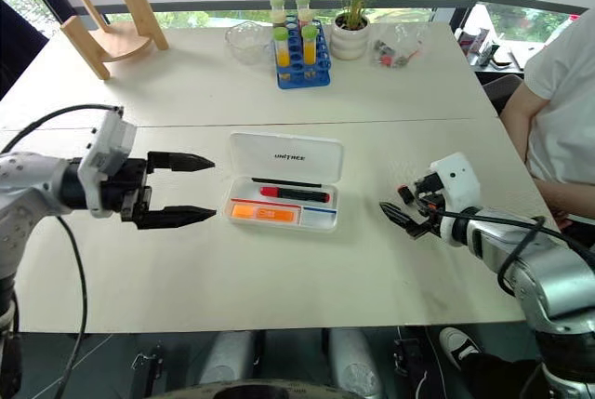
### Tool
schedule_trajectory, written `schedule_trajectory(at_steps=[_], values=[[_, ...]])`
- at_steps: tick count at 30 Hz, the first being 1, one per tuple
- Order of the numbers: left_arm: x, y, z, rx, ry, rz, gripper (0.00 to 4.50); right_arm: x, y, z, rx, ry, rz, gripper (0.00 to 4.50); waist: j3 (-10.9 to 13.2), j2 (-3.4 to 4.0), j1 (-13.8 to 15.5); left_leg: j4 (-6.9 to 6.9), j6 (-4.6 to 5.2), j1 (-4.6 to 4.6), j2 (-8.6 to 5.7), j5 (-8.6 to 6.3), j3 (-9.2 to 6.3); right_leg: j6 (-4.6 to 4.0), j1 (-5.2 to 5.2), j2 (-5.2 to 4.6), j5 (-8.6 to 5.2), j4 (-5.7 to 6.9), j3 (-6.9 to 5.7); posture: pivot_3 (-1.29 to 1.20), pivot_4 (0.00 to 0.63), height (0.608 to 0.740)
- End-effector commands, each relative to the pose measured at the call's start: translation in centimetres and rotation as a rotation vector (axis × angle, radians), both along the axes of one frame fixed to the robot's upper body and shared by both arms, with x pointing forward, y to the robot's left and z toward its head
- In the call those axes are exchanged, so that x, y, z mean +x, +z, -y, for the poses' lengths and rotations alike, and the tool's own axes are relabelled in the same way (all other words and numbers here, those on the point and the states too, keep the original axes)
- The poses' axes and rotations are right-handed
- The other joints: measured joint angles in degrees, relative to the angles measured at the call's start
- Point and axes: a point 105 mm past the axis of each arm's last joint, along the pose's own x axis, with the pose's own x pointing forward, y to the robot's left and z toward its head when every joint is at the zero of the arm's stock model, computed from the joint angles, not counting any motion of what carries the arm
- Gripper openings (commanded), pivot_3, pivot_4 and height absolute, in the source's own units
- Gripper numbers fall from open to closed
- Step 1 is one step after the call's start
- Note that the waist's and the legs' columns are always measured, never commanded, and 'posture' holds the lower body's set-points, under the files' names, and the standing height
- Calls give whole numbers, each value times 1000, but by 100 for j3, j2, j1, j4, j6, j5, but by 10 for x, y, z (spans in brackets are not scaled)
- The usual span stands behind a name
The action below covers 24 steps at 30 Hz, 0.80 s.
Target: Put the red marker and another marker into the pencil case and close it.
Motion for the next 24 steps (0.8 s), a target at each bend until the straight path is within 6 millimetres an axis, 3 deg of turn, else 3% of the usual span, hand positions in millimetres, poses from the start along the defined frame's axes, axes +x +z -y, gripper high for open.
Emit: schedule_trajectory(at_steps=[1, 5, 6, 9, 15, 16, 21, 24], values=[[-8, 12, 0, -11, 33, 55, 4454, 11, -4, 6, -33, -23, 3, 4500, 0, 0, -9, 0, 0, 1, 0, 0, 2, 0, 0, 0, 0, 0, 2, 0, 150, 740], [-13, 10, 0, -18, 71, 52, 4454, 22, -17, 10, -41, -39, -41, 4500, -2, -2, -53, -1, 0, 5, 1, 0, 4, -1, 0, 2, 1, 0, 4, 0, 150, 740], [-14, 9, 0, -17, 83, 52, 4485, 24, -19, 13, -38, -54, -59, 4241, -2, -3, -64, -1, 0, 7, 2, 0, 4, -1, 1, 4, 1, 1, 5, 0, 150, 740], [-17, 7, -1, -15, 103, 49, 4500, 26, -21, 17, -37, -65, -76, 3186, -4, -5, -51, -1, 0, 9, 4, 0, 4, -4, 2, 6, 3, 2, 6, 0, 150, 740], [-18, 6, -8, 0, 136, 40, 4500, 26, -17, 16, -21, -55, -82, 203, -7, -11, -30, 3, 0, 9, 1, 0, 5, -4, 5, 2, 3, 1, 7, 0, 150, 740], [-18, 6, -9, 3, 139, 39, 4500, 25, -16, 16, -23, -52, -81, 33, -7, -11, -29, 3, 0, 9, 1, 0, 5, -4, 5, 2, 3, 1, 7, 0, 150, 740], [-14, 6, -9, 5, 142, 45, 4500, 18, 6, 12, -24, 39, -43, 33, -5, -8, -2, 0, 0, 7, 0, 0, 5, -4, 3, 2, 2, 1, 7, 0, 150, 740], [-11, 6, -9, 2, 140, 48, 4500, 7, 33, -14, 10, 247, 13, 33, -2, -2, -17, -3, 0, -1, 1, 0, 6, -4, -8, 2, 2, 1, 6, 0, 150, 740]])
